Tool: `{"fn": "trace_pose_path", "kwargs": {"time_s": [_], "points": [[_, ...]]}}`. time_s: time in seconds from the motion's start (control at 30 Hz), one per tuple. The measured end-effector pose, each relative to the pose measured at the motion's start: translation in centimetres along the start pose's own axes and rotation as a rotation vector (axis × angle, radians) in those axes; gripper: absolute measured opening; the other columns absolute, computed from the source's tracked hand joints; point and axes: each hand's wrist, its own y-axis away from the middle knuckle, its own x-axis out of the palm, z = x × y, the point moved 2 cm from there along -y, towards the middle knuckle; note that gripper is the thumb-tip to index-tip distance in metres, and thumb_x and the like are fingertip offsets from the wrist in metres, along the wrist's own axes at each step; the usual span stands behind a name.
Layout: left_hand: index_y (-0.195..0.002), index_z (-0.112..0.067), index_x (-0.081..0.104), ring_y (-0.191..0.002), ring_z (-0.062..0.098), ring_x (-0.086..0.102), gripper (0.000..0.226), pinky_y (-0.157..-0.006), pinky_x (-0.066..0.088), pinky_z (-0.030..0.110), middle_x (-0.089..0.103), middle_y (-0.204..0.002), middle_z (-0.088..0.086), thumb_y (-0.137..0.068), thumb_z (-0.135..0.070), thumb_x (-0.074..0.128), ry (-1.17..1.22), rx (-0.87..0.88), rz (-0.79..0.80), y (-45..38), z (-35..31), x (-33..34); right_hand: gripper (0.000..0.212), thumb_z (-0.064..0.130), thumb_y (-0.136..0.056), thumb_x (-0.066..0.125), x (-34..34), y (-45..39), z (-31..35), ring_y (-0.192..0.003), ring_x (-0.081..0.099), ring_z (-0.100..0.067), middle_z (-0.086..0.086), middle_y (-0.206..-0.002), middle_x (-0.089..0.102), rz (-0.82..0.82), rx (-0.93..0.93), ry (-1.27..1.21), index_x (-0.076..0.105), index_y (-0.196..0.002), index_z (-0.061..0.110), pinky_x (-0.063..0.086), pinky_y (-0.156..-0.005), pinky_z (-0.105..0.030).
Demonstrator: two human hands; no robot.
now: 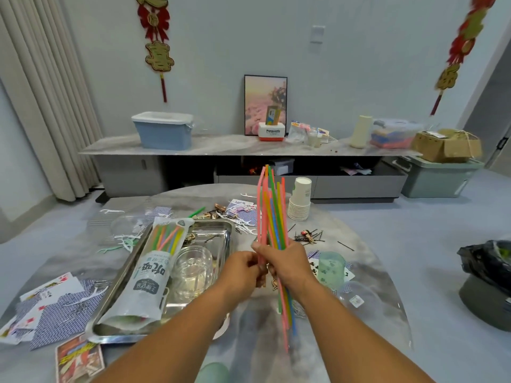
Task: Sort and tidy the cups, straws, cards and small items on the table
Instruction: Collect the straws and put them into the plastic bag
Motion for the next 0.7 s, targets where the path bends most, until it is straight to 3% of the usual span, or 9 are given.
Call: {"fn": "trace_pose_path", "kwargs": {"time_s": [0.1,0.2,0.27,0.33,0.4,0.5,0.63,0.7], "points": [[-0.085,0.004,0.062,-0.056,0.014,0.049,0.018,-0.059,0.050,0.023,0.056,-0.072,0.011,-0.097,0.011,0.050,-0.058,0.010,0.051,0.8,0.2,-0.6,0.032,0.025,-0.077,0.087,0.2,-0.2,1.2,-0.045,0.055,-0.022,-0.011,-0.055,0.060,-0.014,-0.048,0.039,0.065,-0.083,0.002,0.049,-0.047,-0.026],[-0.081,0.005,0.064,-0.059,0.012,0.051,0.020,-0.063,0.050,0.023,0.060,-0.069,0.002,-0.098,0.007,0.052,-0.088,0.058,0.081,1.8,-0.3,-1.0,0.030,0.037,-0.080,0.082,1.2,0.0,1.9,-0.049,0.057,-0.015,-0.002,-0.056,0.060,-0.062,-0.107,0.143,0.063,-0.080,0.013,0.053,-0.052,-0.028],[-0.079,-0.007,0.066,-0.063,0.011,0.054,0.028,-0.066,0.051,0.023,0.064,-0.068,-0.005,-0.099,0.005,0.052,-0.112,0.087,0.098,2.4,-0.8,-1.3,0.023,0.039,-0.082,0.076,1.9,0.2,2.0,-0.055,0.060,-0.011,0.001,-0.063,0.064,-0.146,-0.161,0.191,0.064,-0.081,0.019,0.054,-0.057,-0.029],[-0.088,-0.010,0.068,-0.068,0.009,0.059,0.028,-0.066,0.052,0.021,0.067,-0.076,-0.003,-0.099,0.008,0.049,-0.169,0.087,0.104,2.9,-1.1,-1.5,0.017,0.036,-0.087,0.073,2.3,0.4,1.6,-0.065,0.069,-0.015,-0.003,-0.074,0.071,-0.183,-0.195,0.107,0.065,-0.085,0.021,0.059,-0.065,-0.032],[-0.109,-0.006,0.064,-0.072,0.011,0.059,0.031,-0.062,0.052,0.018,0.064,-0.094,0.002,-0.096,0.012,0.043,-0.217,0.054,0.089,3.6,-0.8,-1.9,0.012,0.034,-0.091,0.073,2.8,0.8,0.8,-0.072,0.074,-0.016,-0.001,-0.079,0.075,-0.170,-0.213,0.003,0.067,-0.091,0.024,0.063,-0.070,-0.035],[-0.143,-0.011,0.050,-0.082,0.015,0.061,0.052,-0.068,0.054,0.025,0.058,-0.124,0.005,-0.097,0.009,0.041,-0.291,0.006,-0.081,4.3,-0.2,-3.2,0.005,0.029,-0.090,0.075,3.1,1.1,-0.9,-0.076,0.074,-0.018,-0.002,-0.081,0.075,-0.162,-0.241,-0.039,0.070,-0.092,0.027,0.063,-0.076,-0.037],[-0.140,-0.022,0.055,-0.106,0.016,0.062,0.047,-0.085,0.049,0.029,0.061,-0.123,-0.003,-0.098,-0.001,0.049,-0.452,0.151,-0.391,5.9,-0.3,-6.9,0.007,0.025,-0.085,0.075,3.1,1.2,-3.8,-0.081,0.073,-0.021,-0.001,-0.082,0.073,-0.162,-0.155,0.065,0.071,-0.086,0.030,0.062,-0.078,-0.041],[-0.141,-0.025,0.052,-0.119,0.020,0.056,0.049,-0.096,0.050,0.039,0.059,-0.129,-0.001,-0.096,-0.005,0.056,-0.551,0.173,-0.488,6.5,0.0,-9.6,0.006,0.027,-0.087,0.074,3.3,1.3,-4.8,-0.081,0.074,-0.019,0.000,-0.083,0.073,-0.131,-0.110,0.098,0.068,-0.088,0.030,0.062,-0.074,-0.039]]}}
